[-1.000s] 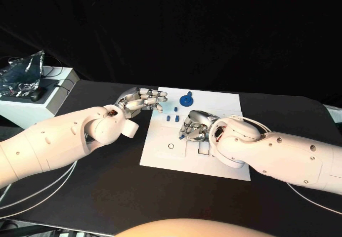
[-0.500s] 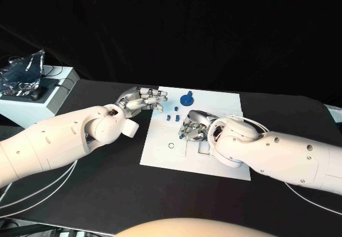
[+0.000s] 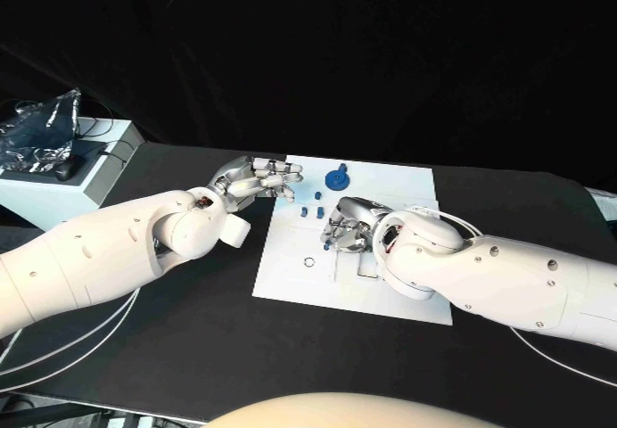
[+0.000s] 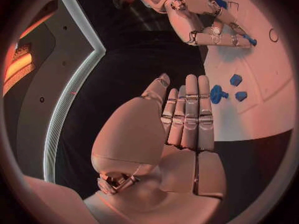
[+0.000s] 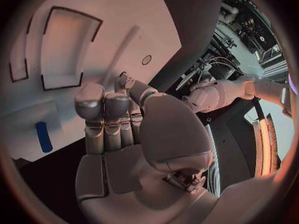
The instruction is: Assemble the parts on the task board
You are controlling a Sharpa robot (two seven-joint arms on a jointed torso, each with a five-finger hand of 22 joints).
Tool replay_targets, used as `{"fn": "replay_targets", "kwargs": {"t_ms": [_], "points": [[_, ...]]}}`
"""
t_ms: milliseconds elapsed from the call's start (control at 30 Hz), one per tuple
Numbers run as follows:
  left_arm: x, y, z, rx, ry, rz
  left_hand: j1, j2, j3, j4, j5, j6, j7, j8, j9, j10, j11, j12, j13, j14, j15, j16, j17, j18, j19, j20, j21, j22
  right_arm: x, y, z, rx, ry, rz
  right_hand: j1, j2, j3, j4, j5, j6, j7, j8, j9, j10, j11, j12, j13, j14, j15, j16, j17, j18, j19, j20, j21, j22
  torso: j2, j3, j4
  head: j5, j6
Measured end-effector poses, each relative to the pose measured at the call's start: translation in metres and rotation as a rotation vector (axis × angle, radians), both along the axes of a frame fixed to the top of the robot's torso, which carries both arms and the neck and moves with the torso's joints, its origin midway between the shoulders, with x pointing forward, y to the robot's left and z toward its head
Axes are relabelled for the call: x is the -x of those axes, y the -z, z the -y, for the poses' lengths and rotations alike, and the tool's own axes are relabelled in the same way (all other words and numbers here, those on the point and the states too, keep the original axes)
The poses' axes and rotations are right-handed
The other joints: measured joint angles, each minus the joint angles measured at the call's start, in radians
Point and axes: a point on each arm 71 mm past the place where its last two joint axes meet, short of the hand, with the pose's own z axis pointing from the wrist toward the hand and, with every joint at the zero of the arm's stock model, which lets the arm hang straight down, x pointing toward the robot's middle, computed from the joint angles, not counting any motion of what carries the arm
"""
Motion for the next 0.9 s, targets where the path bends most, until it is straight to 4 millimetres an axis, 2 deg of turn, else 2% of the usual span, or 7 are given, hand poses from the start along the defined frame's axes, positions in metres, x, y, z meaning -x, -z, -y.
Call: {"fn": "replay_targets", "kwargs": {"t_ms": [100,200,333,567,767,800,900], "points": [[0.0001,0.0000,0.0000,0.000,0.001,-0.001,0.000,0.000,0.000,0.000,0.000,0.000,0.000,0.000,0.000,0.000,0.000,0.000,0.000,0.000,0.000,0.000,0.000,0.000,0.000,0.000,0.000,0.000,0.0010,0.0034,-0.0006,0.001,-0.007,-0.003,-0.013,-0.011,-0.035,0.004,0.069,-0.003,0.003,0.000,-0.001,-0.006,0.006,0.000,0.001,0.000,0.000,0.000,-0.003,-0.001,0.000,0.000,-0.005,0.000,0.000,0.0000,0.0000,0.001,-0.001],[0.0002,0.0001,-0.0001,-0.001,0.001,-0.002,0.000,0.000,0.000,0.000,0.000,0.000,0.000,0.000,0.000,0.000,0.000,0.000,0.000,0.000,0.000,0.000,0.000,0.000,0.002,0.002,0.000,0.000,0.0013,0.0035,-0.0010,-0.003,-0.016,-0.001,-0.013,-0.011,-0.070,0.007,0.104,-0.013,0.012,0.000,-0.011,-0.018,0.011,0.002,0.000,0.000,0.000,-0.002,-0.006,-0.005,0.000,0.000,-0.017,0.000,0.000,0.0001,0.0002,0.001,-0.002],[0.0002,0.0002,-0.0004,-0.001,0.001,-0.003,0.000,0.000,0.000,0.000,0.000,0.000,0.000,0.000,0.000,0.000,0.000,0.000,0.000,0.000,0.000,0.000,0.000,0.000,0.004,0.004,0.000,0.001,0.0020,0.0043,-0.0005,-0.005,-0.026,0.001,-0.012,-0.011,-0.105,0.007,0.120,-0.018,0.010,0.000,-0.024,-0.025,0.012,0.002,-0.001,-0.002,0.002,-0.006,-0.009,0.008,-0.002,0.002,-0.027,0.000,0.000,0.0000,0.0002,0.001,-0.002],[0.0003,0.0002,-0.0002,-0.001,0.003,-0.004,0.000,0.000,0.000,0.000,0.000,0.000,0.000,0.000,0.000,0.000,0.000,0.000,0.000,0.000,0.000,0.000,0.000,0.000,0.004,0.004,0.000,0.001,0.0046,0.0051,0.0024,-0.006,-0.039,0.010,-0.015,-0.027,-0.118,0.002,0.135,-0.021,0.010,-0.004,-0.036,-0.047,0.018,0.002,-0.002,-0.004,0.004,-0.010,-0.011,0.010,0.000,0.007,-0.057,0.001,-0.001,-0.0005,-0.0002,-0.001,-0.004],[0.0003,0.0004,-0.0001,-0.002,0.004,-0.005,0.000,0.000,-0.005,0.000,0.000,0.000,0.000,0.000,0.000,-0.004,0.004,0.000,0.000,0.000,0.000,0.000,-0.001,0.000,0.004,0.004,-0.004,0.001,0.0078,0.0068,0.0036,-0.010,-0.049,0.024,-0.023,-0.065,-0.132,-0.002,0.137,-0.123,0.023,0.001,-0.050,-0.186,0.051,0.006,-0.004,-0.031,0.026,-0.051,-0.028,0.020,0.004,0.018,-0.278,0.001,-0.001,0.0000,-0.0006,-0.003,-0.001],[0.0003,0.0004,0.0000,-0.002,0.005,-0.006,0.000,0.000,-0.006,0.000,0.000,0.000,0.000,0.000,0.000,-0.004,0.004,0.000,0.000,0.000,0.000,0.000,-0.001,0.000,0.004,0.004,-0.004,0.001,0.0085,0.0070,0.0038,-0.012,-0.051,0.027,-0.017,-0.072,-0.145,-0.002,0.137,-0.159,0.022,0.001,-0.051,-0.221,0.056,0.009,-0.002,-0.032,0.028,-0.063,-0.036,0.041,0.002,0.027,-0.345,-0.005,-0.001,0.0001,-0.0006,-0.003,0.000],[0.0003,0.0005,0.0001,-0.002,0.006,-0.006,0.000,0.000,-0.006,0.000,0.000,0.000,0.000,0.000,0.000,-0.004,0.004,0.000,0.000,0.000,0.000,0.000,-0.001,0.000,0.004,0.004,-0.004,0.001,0.0100,0.0073,0.0047,-0.018,-0.053,0.037,0.004,-0.080,-0.203,0.004,0.137,-0.219,0.007,0.001,-0.051,-0.290,0.075,0.009,-0.002,-0.027,0.041,-0.084,-0.056,0.042,0.006,0.038,-0.457,-0.053,-0.001,0.0002,-0.0006,-0.005,0.001]]}}
